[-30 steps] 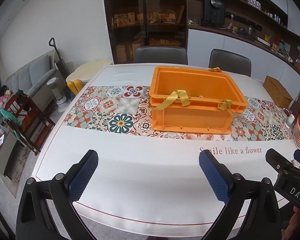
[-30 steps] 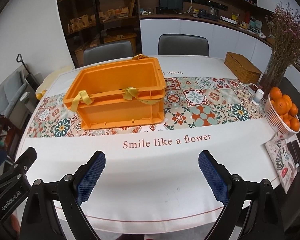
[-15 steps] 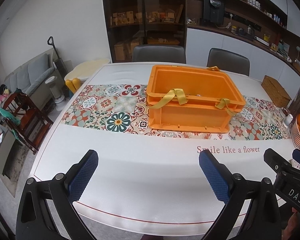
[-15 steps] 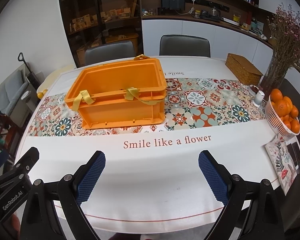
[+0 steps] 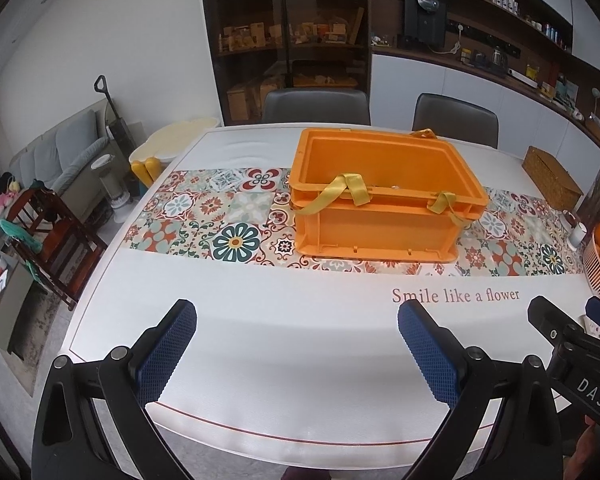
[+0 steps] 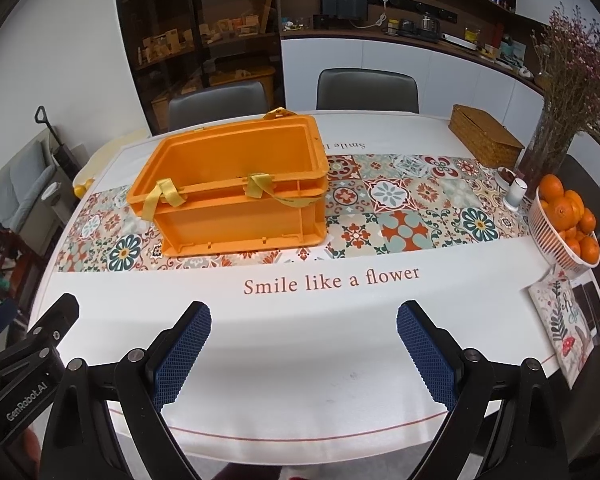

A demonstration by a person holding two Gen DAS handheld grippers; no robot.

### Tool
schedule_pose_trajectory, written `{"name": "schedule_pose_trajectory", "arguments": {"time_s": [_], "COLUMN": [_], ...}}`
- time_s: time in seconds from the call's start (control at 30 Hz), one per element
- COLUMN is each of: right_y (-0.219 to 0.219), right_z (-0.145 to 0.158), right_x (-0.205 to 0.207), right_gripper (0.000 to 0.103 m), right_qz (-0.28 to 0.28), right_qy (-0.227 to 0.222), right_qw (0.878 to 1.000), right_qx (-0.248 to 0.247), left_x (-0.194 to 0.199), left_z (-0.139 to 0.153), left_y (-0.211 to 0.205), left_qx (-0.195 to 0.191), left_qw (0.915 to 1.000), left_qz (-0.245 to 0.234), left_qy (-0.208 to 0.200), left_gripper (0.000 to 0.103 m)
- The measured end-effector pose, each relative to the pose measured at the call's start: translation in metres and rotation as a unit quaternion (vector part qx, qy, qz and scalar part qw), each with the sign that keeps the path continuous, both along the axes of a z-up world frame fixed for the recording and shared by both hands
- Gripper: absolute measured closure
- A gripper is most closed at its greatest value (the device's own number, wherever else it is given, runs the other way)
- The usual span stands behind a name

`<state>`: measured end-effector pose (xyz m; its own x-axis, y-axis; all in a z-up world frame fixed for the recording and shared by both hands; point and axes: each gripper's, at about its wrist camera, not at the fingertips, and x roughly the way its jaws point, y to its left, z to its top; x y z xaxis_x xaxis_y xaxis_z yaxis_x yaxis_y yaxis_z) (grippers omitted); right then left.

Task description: Organize rigid objects

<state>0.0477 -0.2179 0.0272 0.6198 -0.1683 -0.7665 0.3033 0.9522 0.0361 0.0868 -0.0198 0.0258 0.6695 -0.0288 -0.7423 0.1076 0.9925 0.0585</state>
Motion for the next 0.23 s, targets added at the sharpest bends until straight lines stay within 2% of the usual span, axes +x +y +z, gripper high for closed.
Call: {"name": "schedule_pose_trajectory", "arguments": {"time_s": [0.23], "right_y": [-0.0008], "right_z": [-0.0002], "right_x": [-0.0016], "right_gripper": [0.008], "right_qz": [0.004], "right_qy": [0.003], "right_qw": [1.000], "right_qx": [0.004], "left_x": [-0.0032], "left_z": [0.0001], "left_y": [-0.0005], "left_qx": [0.002], "left_qw": [1.0000], "left_qz": [0.001], "left_qy": [0.003], "left_gripper": [0.000]}}
